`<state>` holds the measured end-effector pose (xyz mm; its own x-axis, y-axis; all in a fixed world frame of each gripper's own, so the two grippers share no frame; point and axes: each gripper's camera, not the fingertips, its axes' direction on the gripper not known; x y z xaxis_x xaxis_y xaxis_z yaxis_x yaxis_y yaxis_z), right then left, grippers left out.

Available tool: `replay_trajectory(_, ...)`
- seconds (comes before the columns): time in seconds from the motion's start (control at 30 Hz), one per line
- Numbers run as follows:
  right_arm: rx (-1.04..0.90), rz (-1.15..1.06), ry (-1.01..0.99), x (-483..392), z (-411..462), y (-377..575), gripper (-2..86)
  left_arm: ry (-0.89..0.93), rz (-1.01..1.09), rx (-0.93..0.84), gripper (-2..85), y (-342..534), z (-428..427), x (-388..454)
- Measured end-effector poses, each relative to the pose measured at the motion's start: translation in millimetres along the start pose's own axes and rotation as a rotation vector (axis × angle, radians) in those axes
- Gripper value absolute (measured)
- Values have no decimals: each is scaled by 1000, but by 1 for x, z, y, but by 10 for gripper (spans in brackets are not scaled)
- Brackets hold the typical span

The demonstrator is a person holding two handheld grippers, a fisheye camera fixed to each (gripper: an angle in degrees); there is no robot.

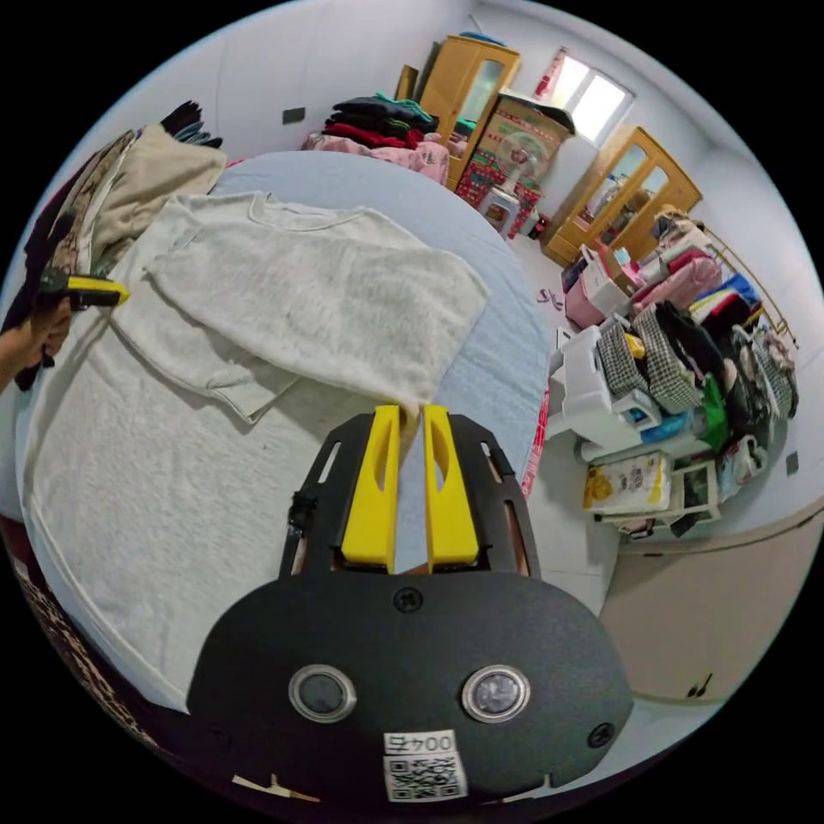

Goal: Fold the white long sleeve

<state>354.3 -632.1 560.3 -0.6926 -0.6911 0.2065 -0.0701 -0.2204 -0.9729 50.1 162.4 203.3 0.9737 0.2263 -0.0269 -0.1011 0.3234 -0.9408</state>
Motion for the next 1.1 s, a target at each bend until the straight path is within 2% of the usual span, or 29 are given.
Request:
replay_trajectory(0.1, 1, 2, 14, 23, -2, 2, 38, -8, 9, -2, 3, -4, 1, -2)
replay_trajectory(0.3, 15, 157, -118, 87, 12, 25, 42, -7, 11, 0, 3, -10, 3, -11)
replay_trajectory(0.43, -20, 264, -182, 140, -12, 24, 93, 5, 5, 9, 3, -11, 6, -22)
replay_trajectory(0.57, 97, 378, -293, 198, -56, 36, 118, 26, -8, 18, 4, -12, 9, -35)
replay_trajectory(0.7, 173, 408, -385, 232, -65, 13, 140, 49, -17, 31, 3, -11, 13, -48)
replay_trajectory(0.83, 99, 550, -526, 299, -39, -28, 137, 119, -32, 10, 3, -17, 11, -71)
replay_trajectory(0.97, 26, 691, -759, 368, 15, -59, 147, 142, -5, 232, 2, -24, -34, -58)
replay_trajectory(1.1, -23, 727, -810, 399, 54, -85, 153, 171, 67, 238, 2, -55, -21, -34)
